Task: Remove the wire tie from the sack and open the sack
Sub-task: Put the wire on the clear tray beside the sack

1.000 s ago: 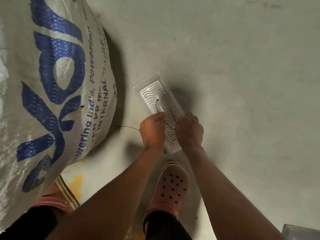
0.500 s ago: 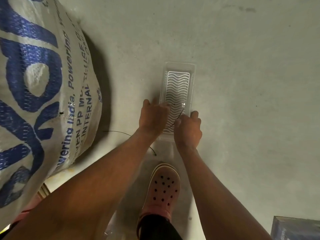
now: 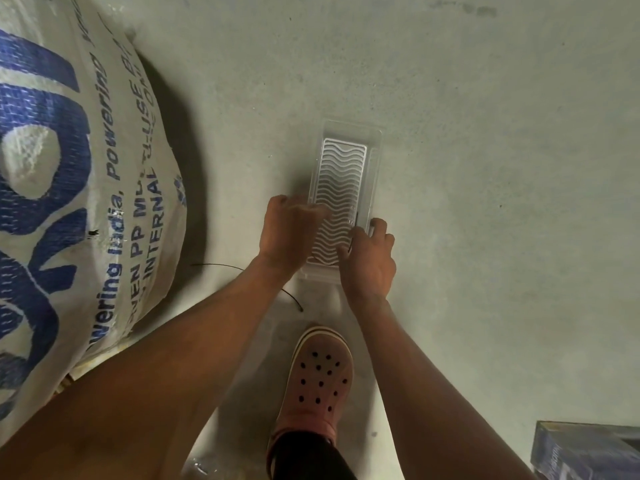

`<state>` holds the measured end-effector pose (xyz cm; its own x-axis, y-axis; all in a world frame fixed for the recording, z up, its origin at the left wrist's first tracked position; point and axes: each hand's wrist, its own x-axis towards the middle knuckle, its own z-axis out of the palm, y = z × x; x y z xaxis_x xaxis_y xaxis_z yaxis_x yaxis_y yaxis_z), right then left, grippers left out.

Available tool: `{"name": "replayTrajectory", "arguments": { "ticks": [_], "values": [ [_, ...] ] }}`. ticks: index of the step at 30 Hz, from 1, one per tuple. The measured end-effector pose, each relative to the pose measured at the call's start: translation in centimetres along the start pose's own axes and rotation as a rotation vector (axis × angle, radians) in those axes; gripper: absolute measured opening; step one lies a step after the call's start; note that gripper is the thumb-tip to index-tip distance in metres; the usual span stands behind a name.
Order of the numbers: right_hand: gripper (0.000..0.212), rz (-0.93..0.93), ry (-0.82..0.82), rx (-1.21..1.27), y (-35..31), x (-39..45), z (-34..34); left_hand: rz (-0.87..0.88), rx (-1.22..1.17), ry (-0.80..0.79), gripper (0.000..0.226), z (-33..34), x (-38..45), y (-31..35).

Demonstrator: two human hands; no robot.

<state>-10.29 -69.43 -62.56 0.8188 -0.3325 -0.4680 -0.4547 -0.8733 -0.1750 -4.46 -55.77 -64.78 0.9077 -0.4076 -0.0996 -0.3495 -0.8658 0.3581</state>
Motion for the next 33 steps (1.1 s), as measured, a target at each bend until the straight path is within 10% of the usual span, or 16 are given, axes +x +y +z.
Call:
{"name": "replayTrajectory", "arguments": {
  "ticks": [5, 11, 17, 25, 33],
  "values": [
    [0.039, -0.045, 0.003, 0.023, -0.2, -0.3, -0.9, -0.010, -0.167, 0.073, 0.020, -1.0, -1.1, -0.4],
    [0.054, -0.078, -0.059, 0.056, -0.8, -0.9, -3.3, -0.324, -0.406, -0.114, 0.084, -3.9, -3.3, 0.8],
    [0.062, -0.072, -0.120, 0.051, -1.1, -1.5, -3.7, -0.645, -0.554, -0.124, 0.078, -4.2, -6.0, 0.8],
    [0.057, -0.055, -0.130, 0.053, -0.8, -2.5, -2.6, -0.923, -0.691, -0.077, 0.006, -3.9, -9.5, 1.6],
    [0.055, -0.065, -0.124, 0.069, -0.4, -2.4, -2.5, -0.619, -0.446, -0.161, 0.015, -3.9, -6.1, 2.4]
  ]
}}
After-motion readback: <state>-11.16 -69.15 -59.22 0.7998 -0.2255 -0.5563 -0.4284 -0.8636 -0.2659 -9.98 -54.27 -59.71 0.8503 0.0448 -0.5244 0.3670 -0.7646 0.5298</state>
